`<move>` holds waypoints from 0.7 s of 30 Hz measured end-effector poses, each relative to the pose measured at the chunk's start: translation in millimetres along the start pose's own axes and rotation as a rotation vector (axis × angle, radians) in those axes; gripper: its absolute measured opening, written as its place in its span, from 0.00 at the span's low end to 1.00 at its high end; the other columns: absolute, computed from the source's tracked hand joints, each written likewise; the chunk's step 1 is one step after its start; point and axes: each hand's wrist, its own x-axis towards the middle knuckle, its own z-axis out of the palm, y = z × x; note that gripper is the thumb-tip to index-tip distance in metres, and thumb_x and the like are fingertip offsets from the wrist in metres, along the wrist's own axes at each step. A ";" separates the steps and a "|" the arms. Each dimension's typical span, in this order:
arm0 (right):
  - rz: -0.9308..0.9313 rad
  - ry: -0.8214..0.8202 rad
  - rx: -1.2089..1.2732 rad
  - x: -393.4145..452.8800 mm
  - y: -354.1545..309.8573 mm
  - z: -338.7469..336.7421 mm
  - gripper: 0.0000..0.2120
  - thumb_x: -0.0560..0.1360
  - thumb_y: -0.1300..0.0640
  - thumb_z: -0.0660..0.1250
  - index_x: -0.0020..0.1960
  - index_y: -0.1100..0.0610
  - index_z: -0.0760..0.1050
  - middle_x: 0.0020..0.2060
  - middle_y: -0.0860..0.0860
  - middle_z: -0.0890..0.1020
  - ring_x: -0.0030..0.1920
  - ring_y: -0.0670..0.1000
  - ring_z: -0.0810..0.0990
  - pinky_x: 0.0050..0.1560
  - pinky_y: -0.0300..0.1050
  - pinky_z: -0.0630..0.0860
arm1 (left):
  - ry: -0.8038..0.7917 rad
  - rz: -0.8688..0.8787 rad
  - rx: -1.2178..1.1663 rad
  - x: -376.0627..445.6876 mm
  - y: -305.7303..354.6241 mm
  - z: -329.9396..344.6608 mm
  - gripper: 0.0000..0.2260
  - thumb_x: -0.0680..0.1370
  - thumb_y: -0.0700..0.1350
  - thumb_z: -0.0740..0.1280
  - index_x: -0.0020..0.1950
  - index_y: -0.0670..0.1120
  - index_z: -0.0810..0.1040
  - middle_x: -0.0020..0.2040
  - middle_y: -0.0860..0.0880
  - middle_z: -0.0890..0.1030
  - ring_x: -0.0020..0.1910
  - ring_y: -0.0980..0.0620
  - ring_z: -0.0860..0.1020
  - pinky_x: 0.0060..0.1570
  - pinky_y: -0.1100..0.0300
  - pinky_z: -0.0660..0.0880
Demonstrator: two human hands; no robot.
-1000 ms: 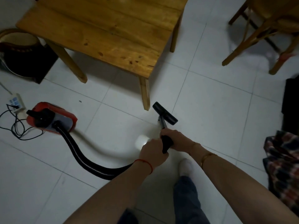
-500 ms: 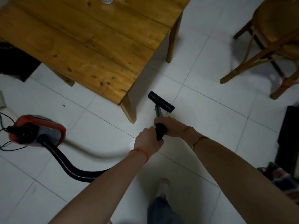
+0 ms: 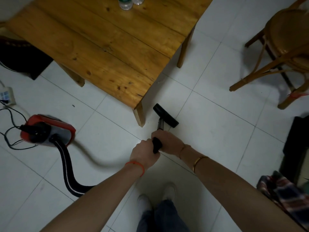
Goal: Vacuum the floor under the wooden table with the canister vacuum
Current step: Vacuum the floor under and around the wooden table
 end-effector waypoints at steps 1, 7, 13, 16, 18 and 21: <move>-0.001 0.005 -0.006 -1.2 -3.7 2.4 0.03 0.76 0.61 0.64 0.47 0.62 0.73 0.45 0.57 0.80 0.44 0.54 0.79 0.48 0.50 0.78 | -0.006 0.000 0.001 -3.5 -2.9 -0.8 0.11 0.74 0.48 0.64 0.53 0.45 0.74 0.46 0.47 0.79 0.43 0.48 0.80 0.41 0.56 0.78; -0.010 0.032 0.026 -5.6 -12.8 10.0 0.05 0.77 0.60 0.63 0.49 0.62 0.75 0.48 0.57 0.79 0.47 0.54 0.79 0.52 0.45 0.76 | -0.016 -0.004 0.010 -11.3 -11.7 1.8 0.11 0.75 0.48 0.63 0.54 0.45 0.74 0.46 0.48 0.79 0.43 0.49 0.80 0.41 0.59 0.78; -0.069 0.003 0.051 -0.9 18.3 -7.6 0.05 0.75 0.63 0.64 0.49 0.63 0.76 0.47 0.57 0.80 0.48 0.54 0.79 0.54 0.51 0.76 | 0.011 -0.018 -0.029 3.6 12.5 3.7 0.12 0.75 0.49 0.63 0.55 0.44 0.73 0.47 0.47 0.79 0.44 0.47 0.80 0.40 0.57 0.76; -0.106 0.002 0.073 6.5 46.9 -30.8 0.05 0.74 0.65 0.65 0.49 0.64 0.77 0.47 0.58 0.80 0.49 0.56 0.79 0.55 0.53 0.76 | 0.041 -0.029 -0.055 22.7 38.6 -0.2 0.13 0.75 0.49 0.64 0.56 0.44 0.73 0.48 0.47 0.79 0.44 0.47 0.80 0.39 0.58 0.75; -0.147 -0.011 0.074 13.0 67.8 -50.1 0.05 0.74 0.66 0.65 0.49 0.65 0.77 0.48 0.59 0.80 0.50 0.56 0.79 0.55 0.54 0.75 | 0.067 -0.050 -0.071 38.6 59.9 -3.7 0.12 0.75 0.48 0.64 0.56 0.44 0.73 0.48 0.46 0.79 0.44 0.47 0.80 0.39 0.58 0.75; -0.217 -0.064 0.063 25.5 101.0 -80.1 0.06 0.73 0.66 0.66 0.48 0.66 0.77 0.48 0.59 0.79 0.50 0.57 0.78 0.55 0.55 0.75 | 0.095 -0.088 -0.097 62.9 93.6 -8.7 0.12 0.75 0.48 0.63 0.55 0.44 0.73 0.47 0.46 0.79 0.43 0.46 0.80 0.37 0.58 0.73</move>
